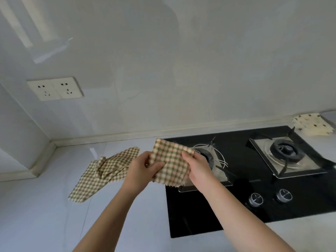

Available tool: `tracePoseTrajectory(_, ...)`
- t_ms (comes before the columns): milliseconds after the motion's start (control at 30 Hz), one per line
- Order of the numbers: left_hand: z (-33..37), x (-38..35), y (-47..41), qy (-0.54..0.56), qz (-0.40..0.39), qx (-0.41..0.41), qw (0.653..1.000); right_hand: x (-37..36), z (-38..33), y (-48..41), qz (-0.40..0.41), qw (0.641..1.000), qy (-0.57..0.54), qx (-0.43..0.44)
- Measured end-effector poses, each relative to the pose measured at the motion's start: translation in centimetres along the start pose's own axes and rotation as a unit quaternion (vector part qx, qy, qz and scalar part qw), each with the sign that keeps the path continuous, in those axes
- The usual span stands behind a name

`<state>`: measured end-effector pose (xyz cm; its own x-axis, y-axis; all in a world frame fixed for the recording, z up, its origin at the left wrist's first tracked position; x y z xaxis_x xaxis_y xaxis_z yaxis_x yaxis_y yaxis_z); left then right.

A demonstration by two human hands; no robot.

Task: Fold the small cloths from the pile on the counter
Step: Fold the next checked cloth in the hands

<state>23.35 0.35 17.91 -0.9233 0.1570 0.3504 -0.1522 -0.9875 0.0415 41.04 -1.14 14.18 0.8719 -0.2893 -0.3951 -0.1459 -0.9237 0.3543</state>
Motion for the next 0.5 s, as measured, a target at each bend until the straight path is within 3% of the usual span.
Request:
tracePoseTrajectory(133,3.2,-6.5,0.4,0.111,-0.030,0.022,0.993,9.0,-3.6,2.9,-0.096,0.995,0.026,-0.030)
tracePoseTrajectory(233,6.7,-14.0,1.4,0.102,-0.093,0.008,0.990,16.0,-6.9,5.7,-0.145,0.984,0.096,-0.036)
tracePoseTrajectory(367,10.7,-24.4,3.1,0.082,-0.161,-0.001,0.984,24.0,-12.1,8.4,-0.104,0.960,0.258,0.021)
tracePoseTrajectory(433,12.1,-28.7,4.0,0.150,-0.165,0.023,0.975,28.1,-14.4,9.1,-0.044,0.964,0.257,0.058)
tracePoseTrajectory(500,12.7,-33.0,4.9,0.266,-0.178,0.085,0.944,32.0,-16.2,9.8,-0.003,0.976,0.202,0.075)
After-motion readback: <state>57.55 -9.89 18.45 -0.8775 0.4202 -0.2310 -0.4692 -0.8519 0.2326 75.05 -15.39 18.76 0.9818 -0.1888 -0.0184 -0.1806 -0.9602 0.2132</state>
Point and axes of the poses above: each hand's wrist, its own y-axis away from the middle knuckle, its own x-axis out of the back of the hand, z = x × y, the point moved 5 cm from there along -y, towards the middle knuckle
